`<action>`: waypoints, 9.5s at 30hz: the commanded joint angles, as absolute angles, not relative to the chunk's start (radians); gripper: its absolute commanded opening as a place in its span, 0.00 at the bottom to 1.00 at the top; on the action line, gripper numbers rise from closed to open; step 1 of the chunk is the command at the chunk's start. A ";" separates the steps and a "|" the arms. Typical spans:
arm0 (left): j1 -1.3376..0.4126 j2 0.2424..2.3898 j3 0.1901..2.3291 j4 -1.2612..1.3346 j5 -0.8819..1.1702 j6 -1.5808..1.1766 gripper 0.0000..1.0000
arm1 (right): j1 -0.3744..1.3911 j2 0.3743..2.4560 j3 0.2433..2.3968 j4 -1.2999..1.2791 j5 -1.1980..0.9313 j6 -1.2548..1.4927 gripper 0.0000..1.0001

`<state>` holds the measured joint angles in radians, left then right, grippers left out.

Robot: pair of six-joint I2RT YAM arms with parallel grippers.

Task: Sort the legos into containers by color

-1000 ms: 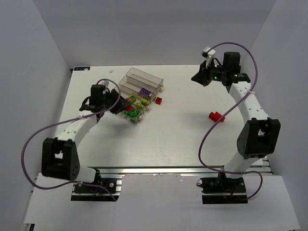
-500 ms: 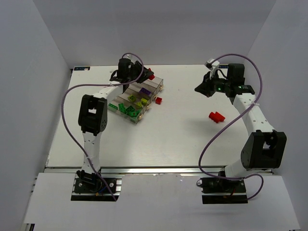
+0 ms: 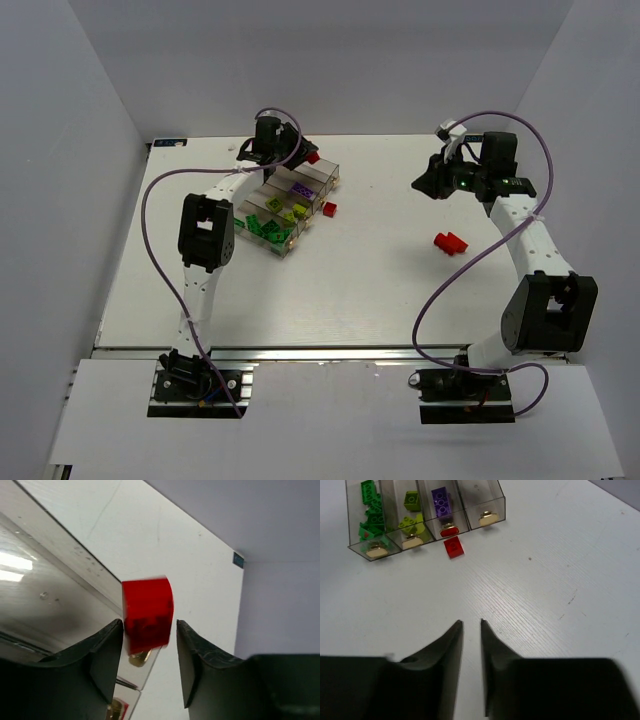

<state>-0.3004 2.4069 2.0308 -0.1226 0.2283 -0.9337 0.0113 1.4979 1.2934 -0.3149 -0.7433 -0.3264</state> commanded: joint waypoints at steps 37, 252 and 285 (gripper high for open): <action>-0.250 1.179 0.859 -0.060 0.138 -0.822 0.83 | -0.169 1.692 1.261 -0.787 -0.348 -0.947 0.89; -0.259 2.124 1.816 -0.238 0.109 -0.767 0.00 | 0.299 1.915 1.586 -0.011 -0.865 -0.367 0.19; -0.227 1.982 1.785 -0.233 0.126 -0.644 0.77 | 0.405 2.138 1.721 -0.370 -0.574 -0.611 0.89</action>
